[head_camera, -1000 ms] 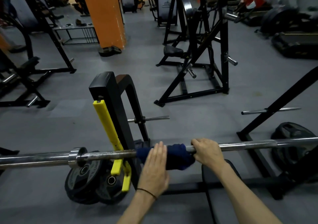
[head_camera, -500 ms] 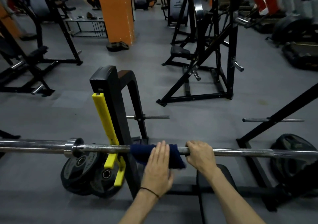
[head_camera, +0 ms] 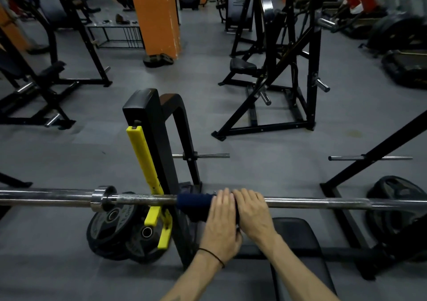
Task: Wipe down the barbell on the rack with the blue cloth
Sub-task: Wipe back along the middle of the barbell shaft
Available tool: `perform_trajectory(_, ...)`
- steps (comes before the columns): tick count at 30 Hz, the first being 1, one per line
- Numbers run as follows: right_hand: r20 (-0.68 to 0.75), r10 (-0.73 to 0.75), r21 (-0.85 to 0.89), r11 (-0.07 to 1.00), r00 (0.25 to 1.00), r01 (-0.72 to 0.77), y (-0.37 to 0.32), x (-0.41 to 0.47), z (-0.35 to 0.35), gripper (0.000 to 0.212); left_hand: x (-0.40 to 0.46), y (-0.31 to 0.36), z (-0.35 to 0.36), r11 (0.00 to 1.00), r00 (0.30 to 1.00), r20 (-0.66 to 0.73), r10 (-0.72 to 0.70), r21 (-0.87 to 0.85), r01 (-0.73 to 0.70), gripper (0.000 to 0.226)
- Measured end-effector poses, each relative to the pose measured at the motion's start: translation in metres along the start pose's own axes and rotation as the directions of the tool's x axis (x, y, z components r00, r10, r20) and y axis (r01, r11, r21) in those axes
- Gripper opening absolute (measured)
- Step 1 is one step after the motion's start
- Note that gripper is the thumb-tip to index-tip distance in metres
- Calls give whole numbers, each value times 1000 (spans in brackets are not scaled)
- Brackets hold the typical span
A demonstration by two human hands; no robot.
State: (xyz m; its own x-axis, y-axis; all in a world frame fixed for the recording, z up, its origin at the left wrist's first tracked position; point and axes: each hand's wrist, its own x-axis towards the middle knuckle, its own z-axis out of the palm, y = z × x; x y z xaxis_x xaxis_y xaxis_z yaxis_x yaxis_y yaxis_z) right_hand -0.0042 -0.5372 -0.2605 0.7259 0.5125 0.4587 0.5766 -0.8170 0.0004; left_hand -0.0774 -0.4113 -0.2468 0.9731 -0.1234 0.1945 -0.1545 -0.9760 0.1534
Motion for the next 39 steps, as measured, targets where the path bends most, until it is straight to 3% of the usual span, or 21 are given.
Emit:
perform_trajectory(4,63,31,-42,999,998,-29,5,11,3,54,-14,-36,-7,990,998,35,55,131,-59,97)
perform_trajectory(8,73,-10,-52,999,997,14,9,21,-2,44,-32,-97,-11,974,991,-5,-131,187,130,103)
perform_trajectory(11,248,-10,-74,997,969,29,6,31,-16,42,-43,-127,-22,958,981,23,-191,222,182,103)
perform_trajectory(13,505,18,-28,1000,863,-4,8,48,-29,33,-38,-122,-22,953,972,6,-237,197,231,99)
perform_trajectory(15,739,34,89,985,673,-148,13,69,-36,23,-23,-93,-15,964,971,-15,-238,122,238,98)
perform_trajectory(16,811,25,126,968,585,-217,15,76,-38,19,-17,-72,-11,979,983,-15,-185,89,185,98)
perform_trajectory(18,846,23,141,954,533,-265,15,81,-39,17,-12,-37,-6,998,999,7,-49,41,48,97)
perform_trajectory(19,822,37,127,961,568,-246,14,78,-39,19,-14,-29,-6,999,1000,9,-7,35,6,97)
perform_trajectory(23,496,32,5,999,868,-40,12,42,-31,36,-35,-85,-20,996,1000,4,14,87,-15,95)
perform_trajectory(25,371,25,30,999,928,-38,10,33,-24,33,-52,-128,-22,984,999,-22,-23,177,27,89)
perform_trajectory(27,312,55,17,998,948,-63,4,32,-20,27,-62,-149,-21,971,998,-35,-48,234,55,87)
perform_trajectory(30,306,115,-76,992,945,-96,-5,35,-18,29,-45,-105,-16,973,982,4,-188,138,185,101)
perform_trajectory(35,244,119,-66,992,962,-106,-4,36,-17,38,-5,-6,-5,1000,999,25,22,22,-23,104)
perform_trajectory(39,244,110,-34,994,963,-105,3,32,-14,42,-26,-64,-23,991,996,31,83,99,-86,91)
